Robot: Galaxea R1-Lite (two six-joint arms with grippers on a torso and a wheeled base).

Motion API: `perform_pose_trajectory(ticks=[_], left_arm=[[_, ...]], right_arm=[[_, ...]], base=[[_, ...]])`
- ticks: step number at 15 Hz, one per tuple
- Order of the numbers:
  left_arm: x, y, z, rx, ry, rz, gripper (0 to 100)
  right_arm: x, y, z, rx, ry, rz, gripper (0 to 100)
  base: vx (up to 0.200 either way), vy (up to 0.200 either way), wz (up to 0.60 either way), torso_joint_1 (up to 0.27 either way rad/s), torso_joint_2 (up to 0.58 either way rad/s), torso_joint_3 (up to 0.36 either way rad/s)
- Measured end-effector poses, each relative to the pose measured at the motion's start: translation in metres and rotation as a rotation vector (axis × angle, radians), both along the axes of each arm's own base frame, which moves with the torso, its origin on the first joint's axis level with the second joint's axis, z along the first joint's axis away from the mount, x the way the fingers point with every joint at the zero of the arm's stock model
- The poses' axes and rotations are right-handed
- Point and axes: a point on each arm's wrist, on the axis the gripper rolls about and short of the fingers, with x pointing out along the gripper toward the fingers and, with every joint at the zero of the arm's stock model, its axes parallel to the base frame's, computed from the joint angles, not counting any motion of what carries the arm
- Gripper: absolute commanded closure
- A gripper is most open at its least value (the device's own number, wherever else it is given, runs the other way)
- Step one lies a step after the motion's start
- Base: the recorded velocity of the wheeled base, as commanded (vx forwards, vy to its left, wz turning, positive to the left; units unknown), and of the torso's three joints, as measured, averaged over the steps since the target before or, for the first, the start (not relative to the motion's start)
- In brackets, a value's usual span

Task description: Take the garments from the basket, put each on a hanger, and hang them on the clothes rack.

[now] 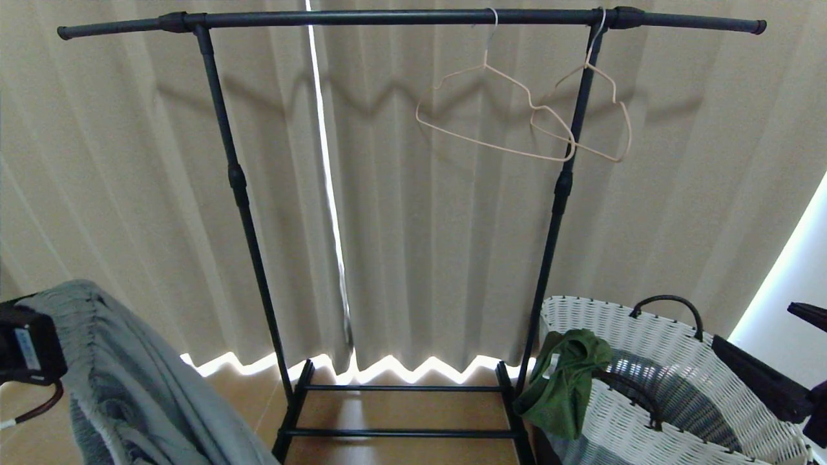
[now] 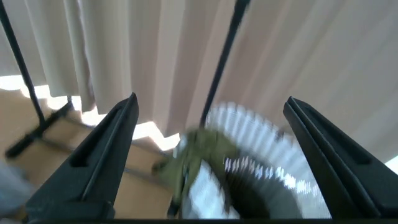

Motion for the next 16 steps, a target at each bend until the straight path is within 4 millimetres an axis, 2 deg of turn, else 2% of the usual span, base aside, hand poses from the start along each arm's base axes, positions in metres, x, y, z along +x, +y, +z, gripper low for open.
perform_pose_trajectory(ticks=[2,5,8,11,16], left_arm=[[-0.016,0.004,-0.009,-0.047,-0.012,0.012,100],[-0.024,0.004,-0.011,-0.046,-0.029,0.015,100],[-0.026,0.004,-0.006,-0.044,-0.069,0.011,100],[-0.026,0.002,-0.003,-0.038,-0.102,-0.003,100],[-0.027,-0.003,-0.008,-0.050,-0.103,-0.108,100]], right_arm=[[-0.012,-0.002,-0.009,-0.001,-0.002,-0.009,0],[-0.017,-0.003,-0.009,-0.002,-0.020,-0.015,0],[-0.014,-0.005,-0.008,-0.005,-0.016,-0.043,0],[-0.014,-0.013,-0.017,-0.029,0.053,-0.134,0],[-0.021,-0.016,-0.026,-0.076,0.070,-0.169,0]], base=[[0.000,0.000,0.00,0.000,0.00,0.000],[0.000,0.000,0.00,0.000,0.00,0.000],[0.000,0.000,0.00,0.000,0.00,0.000],[0.000,0.000,0.00,0.000,0.00,0.000],[0.000,0.000,0.00,0.000,0.00,0.000]])
